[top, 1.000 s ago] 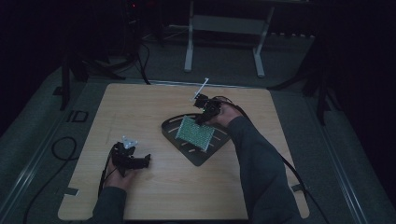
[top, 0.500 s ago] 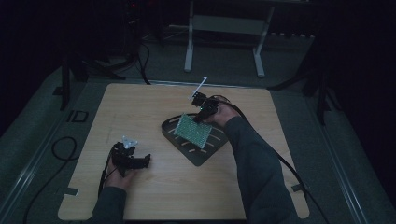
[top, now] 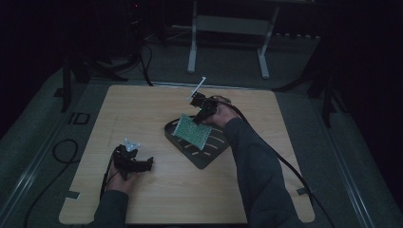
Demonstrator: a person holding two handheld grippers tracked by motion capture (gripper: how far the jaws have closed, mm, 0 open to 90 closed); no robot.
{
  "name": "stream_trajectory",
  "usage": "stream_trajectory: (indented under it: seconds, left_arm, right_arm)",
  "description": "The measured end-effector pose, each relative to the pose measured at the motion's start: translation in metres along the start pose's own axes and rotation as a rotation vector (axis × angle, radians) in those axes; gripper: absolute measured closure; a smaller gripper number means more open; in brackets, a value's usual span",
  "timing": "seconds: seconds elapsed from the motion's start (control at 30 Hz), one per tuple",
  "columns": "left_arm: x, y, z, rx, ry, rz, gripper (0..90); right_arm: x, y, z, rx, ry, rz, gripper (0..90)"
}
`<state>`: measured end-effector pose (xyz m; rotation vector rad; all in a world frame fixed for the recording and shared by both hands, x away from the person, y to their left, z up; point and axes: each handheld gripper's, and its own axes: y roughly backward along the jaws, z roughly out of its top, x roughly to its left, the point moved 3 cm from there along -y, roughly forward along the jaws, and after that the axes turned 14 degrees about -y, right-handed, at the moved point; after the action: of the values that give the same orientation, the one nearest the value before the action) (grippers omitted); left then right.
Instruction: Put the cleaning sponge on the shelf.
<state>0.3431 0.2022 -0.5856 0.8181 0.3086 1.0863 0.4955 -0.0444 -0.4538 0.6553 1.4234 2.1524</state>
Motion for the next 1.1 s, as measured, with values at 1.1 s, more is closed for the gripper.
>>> stream_trajectory:
  seconds: [1.1]
  left_arm:
    - [0.000, 0.000, 0.000, 0.000, -0.001, 0.000, 4.8]
  right_arm:
    - [0.016, -0.029, 0.022, -0.045, -0.068, -0.085, 89.0]
